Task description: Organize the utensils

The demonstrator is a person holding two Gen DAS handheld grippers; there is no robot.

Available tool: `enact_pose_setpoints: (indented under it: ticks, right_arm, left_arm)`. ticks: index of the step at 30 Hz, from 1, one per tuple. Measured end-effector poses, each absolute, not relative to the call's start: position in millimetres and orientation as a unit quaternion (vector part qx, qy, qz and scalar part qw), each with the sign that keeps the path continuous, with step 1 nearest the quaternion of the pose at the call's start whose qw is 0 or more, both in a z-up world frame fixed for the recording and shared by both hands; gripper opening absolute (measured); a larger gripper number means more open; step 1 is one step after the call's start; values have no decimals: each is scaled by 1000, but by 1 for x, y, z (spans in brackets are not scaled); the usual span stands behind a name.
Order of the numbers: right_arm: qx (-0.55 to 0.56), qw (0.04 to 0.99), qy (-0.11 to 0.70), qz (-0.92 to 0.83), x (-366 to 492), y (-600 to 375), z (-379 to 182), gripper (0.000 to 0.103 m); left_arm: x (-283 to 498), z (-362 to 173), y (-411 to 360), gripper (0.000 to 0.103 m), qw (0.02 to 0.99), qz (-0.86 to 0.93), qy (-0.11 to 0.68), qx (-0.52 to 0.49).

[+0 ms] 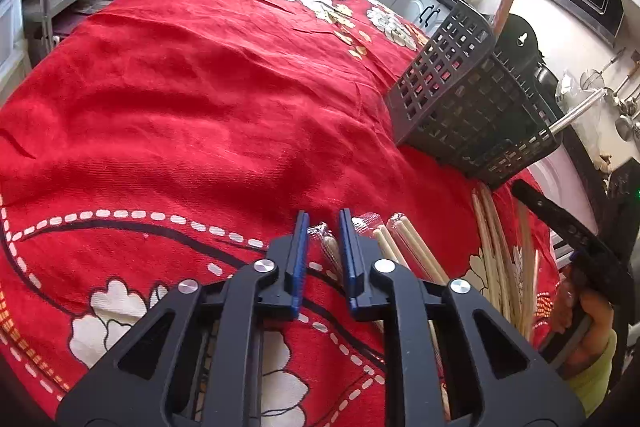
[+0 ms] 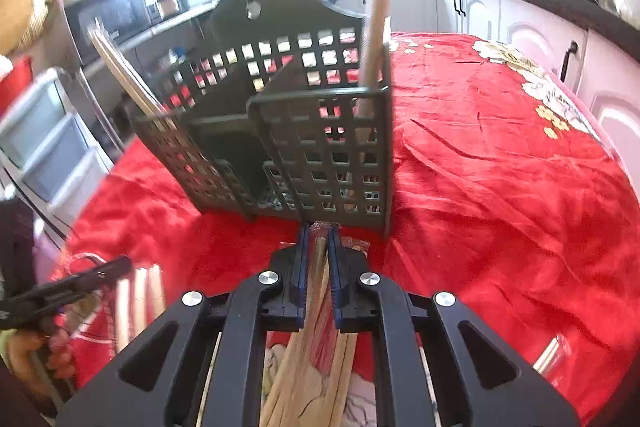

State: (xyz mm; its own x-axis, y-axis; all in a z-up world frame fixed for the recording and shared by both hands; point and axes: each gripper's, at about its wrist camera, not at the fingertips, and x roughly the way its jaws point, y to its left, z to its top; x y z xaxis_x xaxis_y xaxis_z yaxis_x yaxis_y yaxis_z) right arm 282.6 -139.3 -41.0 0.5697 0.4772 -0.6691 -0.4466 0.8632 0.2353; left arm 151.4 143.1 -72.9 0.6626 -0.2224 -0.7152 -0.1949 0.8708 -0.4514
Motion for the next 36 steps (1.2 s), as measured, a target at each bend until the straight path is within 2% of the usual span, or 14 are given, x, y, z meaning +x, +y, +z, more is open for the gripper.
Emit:
enact_pose_setpoints:
  ticks: [6, 18, 36]
  right_arm:
    - [70, 885, 372, 272, 269, -163, -28, 8]
    - [142, 891, 331, 275, 234, -206, 0, 8]
    - [158, 911, 246, 291, 182, -231, 48, 7]
  left_arm:
    - [141, -61, 147, 3, 881, -20, 390, -267]
    - [125, -8, 133, 3, 906, -65, 324, -265]
    - [132, 43, 79, 2, 913, -154, 285, -246]
